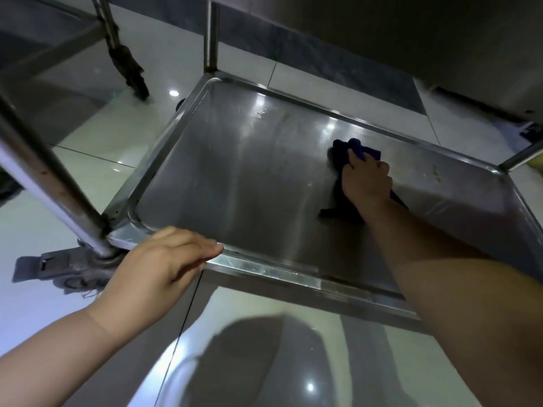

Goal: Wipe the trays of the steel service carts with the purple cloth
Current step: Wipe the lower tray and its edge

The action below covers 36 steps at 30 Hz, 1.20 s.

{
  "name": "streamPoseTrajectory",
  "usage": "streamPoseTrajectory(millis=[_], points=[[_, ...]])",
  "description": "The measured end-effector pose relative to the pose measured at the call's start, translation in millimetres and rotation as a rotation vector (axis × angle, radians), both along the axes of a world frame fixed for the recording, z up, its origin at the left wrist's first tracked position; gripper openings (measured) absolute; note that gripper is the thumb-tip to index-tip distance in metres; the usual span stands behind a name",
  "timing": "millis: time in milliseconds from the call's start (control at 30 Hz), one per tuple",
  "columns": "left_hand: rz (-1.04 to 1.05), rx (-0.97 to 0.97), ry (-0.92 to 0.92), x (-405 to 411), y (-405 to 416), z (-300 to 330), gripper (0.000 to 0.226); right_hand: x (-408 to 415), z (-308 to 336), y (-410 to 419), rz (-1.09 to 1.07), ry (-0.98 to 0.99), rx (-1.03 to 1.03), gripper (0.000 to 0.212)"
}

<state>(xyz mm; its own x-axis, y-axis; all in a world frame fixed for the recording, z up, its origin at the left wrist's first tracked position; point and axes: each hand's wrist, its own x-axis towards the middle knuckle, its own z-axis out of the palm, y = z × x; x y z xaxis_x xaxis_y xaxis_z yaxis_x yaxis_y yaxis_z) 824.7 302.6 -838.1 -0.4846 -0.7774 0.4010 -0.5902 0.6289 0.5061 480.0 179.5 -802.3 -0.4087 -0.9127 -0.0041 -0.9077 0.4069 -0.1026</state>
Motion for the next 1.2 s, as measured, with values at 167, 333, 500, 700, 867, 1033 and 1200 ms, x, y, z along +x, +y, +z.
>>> streamPoseTrajectory(millis=[167,333,500,700,867,1033,1200], points=[[0.014,0.006,0.011,3,0,-2,0.031,56,-1,-16,0.117,-0.012,0.002,0.049],[0.007,-0.006,0.023,4,-1,-5,0.03,146,-7,-12,0.554,-0.011,-0.034,0.047],[0.018,-0.022,0.016,3,2,-7,0.029,195,-7,14,0.928,-0.153,-0.004,0.045],[0.037,-0.011,0.02,0,3,-8,0.03,151,-8,-27,0.798,-0.153,-0.09,0.041],[0.04,-0.012,0.015,1,0,-9,0.03,82,-2,-45,0.382,-0.105,-0.108,0.042],[0.053,-0.011,0.058,-4,-3,-9,0.03,80,2,-49,0.164,-0.072,-0.048,0.047],[0.039,-0.038,0.077,-1,-3,-11,0.028,140,-2,-63,0.355,-0.04,-0.007,0.047]])
